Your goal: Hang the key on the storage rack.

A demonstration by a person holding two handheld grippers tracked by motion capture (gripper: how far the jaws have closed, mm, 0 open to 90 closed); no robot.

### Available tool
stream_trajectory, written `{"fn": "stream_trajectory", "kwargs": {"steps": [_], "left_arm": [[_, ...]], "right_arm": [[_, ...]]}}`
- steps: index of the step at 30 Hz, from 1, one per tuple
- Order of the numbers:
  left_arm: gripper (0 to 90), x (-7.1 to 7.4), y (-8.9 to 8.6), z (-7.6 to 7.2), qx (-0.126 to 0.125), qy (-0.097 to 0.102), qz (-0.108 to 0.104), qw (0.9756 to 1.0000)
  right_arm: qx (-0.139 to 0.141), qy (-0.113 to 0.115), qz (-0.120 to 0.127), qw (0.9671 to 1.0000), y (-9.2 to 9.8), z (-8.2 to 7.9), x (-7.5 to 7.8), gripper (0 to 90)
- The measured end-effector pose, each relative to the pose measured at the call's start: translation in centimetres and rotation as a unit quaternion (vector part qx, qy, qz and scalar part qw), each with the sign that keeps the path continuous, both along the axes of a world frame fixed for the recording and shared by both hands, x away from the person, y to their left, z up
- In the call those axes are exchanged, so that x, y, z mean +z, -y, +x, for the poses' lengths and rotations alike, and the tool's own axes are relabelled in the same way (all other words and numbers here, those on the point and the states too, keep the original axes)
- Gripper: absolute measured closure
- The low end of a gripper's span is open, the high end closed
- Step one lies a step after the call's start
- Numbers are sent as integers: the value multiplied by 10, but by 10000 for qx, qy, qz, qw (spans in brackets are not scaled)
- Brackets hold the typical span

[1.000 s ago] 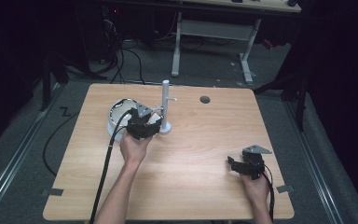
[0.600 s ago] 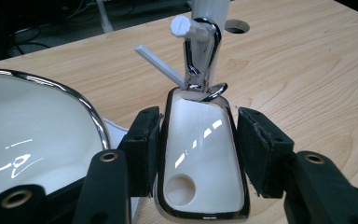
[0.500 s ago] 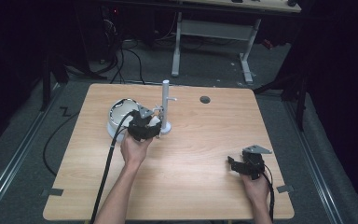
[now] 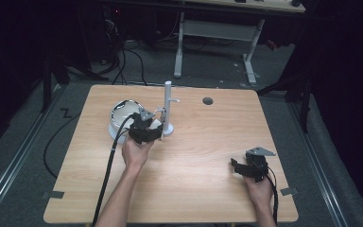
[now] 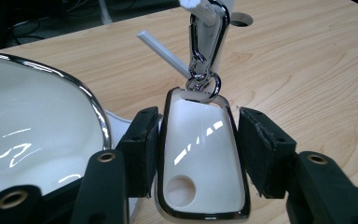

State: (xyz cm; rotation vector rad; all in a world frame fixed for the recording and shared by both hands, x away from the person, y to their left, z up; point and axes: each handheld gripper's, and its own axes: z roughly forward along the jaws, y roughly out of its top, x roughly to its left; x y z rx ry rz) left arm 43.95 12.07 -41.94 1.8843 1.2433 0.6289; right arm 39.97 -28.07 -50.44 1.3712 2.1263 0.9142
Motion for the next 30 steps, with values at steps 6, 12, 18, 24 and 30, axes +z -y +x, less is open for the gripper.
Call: {"fn": "stream_trajectory", "kwargs": {"steps": [6,12,18,24,30], "left_arm": [[439,3,-2,-2,15,28,-62,10000],[439,8,-7,-6,24,66,-153,9999],[435,12,-13,-14,38,140,-246,9996],[433,16,-21,-21,69,200,-360,9991],[432,21,-27,-27,14,246,-430,9988]], "right_arm": [[1,1,-2,10000,0,0,0,297],[1,1,-3,10000,0,0,0,297],[0,1,-2,10000,0,0,0,297],[1,1,-3,10000,0,0,0,297],[1,2,-8,10000,0,0,0,297]]}}
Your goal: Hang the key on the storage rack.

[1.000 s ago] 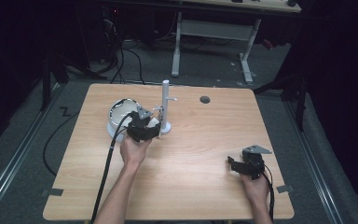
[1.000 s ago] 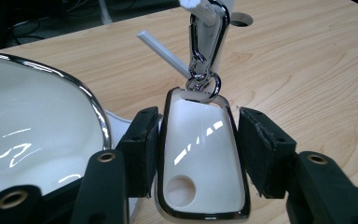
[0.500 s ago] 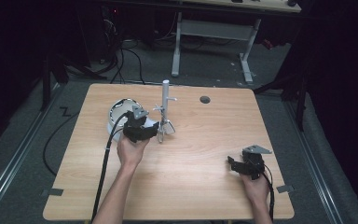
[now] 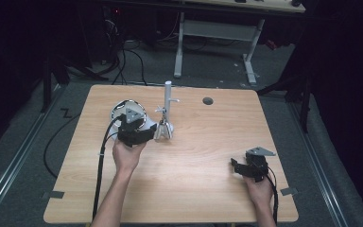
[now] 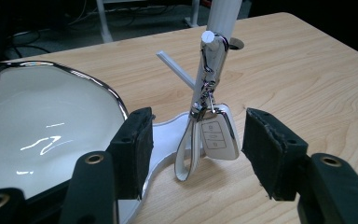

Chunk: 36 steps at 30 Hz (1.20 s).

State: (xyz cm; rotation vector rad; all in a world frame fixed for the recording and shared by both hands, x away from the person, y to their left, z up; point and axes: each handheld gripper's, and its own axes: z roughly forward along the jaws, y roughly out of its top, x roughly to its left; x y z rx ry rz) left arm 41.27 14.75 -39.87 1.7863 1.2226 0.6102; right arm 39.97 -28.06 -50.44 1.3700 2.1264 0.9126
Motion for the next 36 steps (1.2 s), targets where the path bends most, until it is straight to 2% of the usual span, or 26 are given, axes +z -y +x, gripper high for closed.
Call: {"fn": "stream_trajectory", "kwargs": {"steps": [15,22,36], "left_arm": [[436,8,-15,-15,124,101,-137,9998],[437,12,-20,-20,127,167,-70,9998],[443,13,-33,-35,216,183,-253,9993]], "right_arm": [[-3,1,-2,10000,0,0,0,297],[-4,1,0,10000,0,0,0,297],[-7,0,-1,10000,0,0,0,297]]}}
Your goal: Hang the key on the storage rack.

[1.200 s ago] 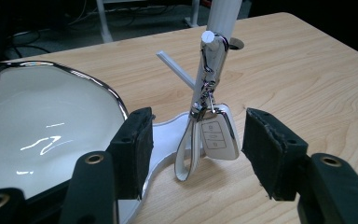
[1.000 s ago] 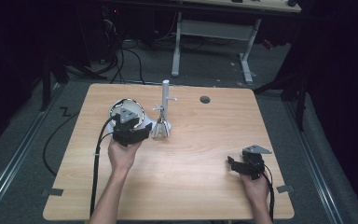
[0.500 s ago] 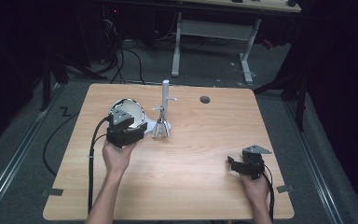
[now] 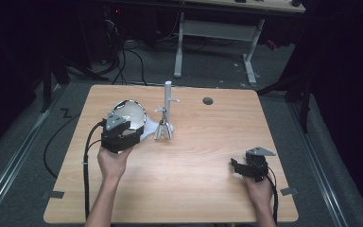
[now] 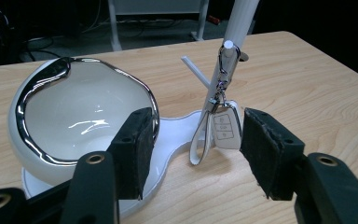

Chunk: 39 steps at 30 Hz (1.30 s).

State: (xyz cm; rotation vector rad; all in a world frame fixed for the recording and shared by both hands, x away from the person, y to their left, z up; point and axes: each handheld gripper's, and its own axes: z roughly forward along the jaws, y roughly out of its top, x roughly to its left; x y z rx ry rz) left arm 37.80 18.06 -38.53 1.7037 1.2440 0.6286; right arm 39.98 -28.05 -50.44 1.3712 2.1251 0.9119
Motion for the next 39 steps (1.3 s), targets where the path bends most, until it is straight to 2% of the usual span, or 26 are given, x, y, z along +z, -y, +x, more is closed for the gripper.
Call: {"fn": "stream_trajectory", "kwargs": {"steps": [23,39], "left_arm": [[453,4,-16,-23,101,152,-79,9998],[448,-2,-28,-38,180,126,-141,9997]], "right_arm": [[-5,1,0,10000,0,0,0,298],[-13,1,-1,10000,0,0,0,298]]}}
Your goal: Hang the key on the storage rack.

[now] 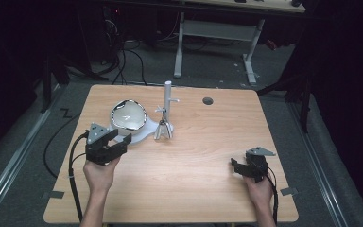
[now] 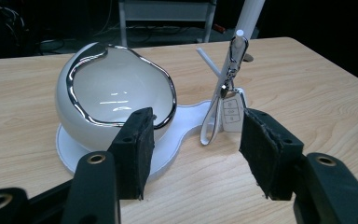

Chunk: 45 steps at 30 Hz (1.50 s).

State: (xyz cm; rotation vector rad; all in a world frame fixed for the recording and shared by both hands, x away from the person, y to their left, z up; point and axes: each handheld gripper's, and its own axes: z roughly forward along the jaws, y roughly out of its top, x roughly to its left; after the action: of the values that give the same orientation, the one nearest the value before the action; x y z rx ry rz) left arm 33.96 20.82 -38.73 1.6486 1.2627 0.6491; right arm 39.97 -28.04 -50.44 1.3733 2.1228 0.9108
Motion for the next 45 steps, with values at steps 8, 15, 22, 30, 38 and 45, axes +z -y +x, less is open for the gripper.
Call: {"fn": "stream_trajectory", "kwargs": {"steps": [8,15,22,30,38,45], "left_arm": [[451,-3,-4,-5,54,12,-37,10000],[452,-6,-9,-10,114,-11,-15,9999],[454,-9,-12,-13,117,-66,16,9999],[455,-15,-18,-18,187,-115,25,9998],[456,-20,-21,-21,213,-163,59,9996],[457,-26,-24,-24,255,-204,44,9995]], "right_arm": [[-4,-3,2,10000,0,0,0,298],[-7,-3,3,10000,0,0,0,298],[-5,-1,1,10000,0,0,0,298],[-5,-1,1,10000,0,0,0,298],[-6,0,1,10000,0,0,0,298],[-5,-1,0,10000,0,0,0,298]]}}
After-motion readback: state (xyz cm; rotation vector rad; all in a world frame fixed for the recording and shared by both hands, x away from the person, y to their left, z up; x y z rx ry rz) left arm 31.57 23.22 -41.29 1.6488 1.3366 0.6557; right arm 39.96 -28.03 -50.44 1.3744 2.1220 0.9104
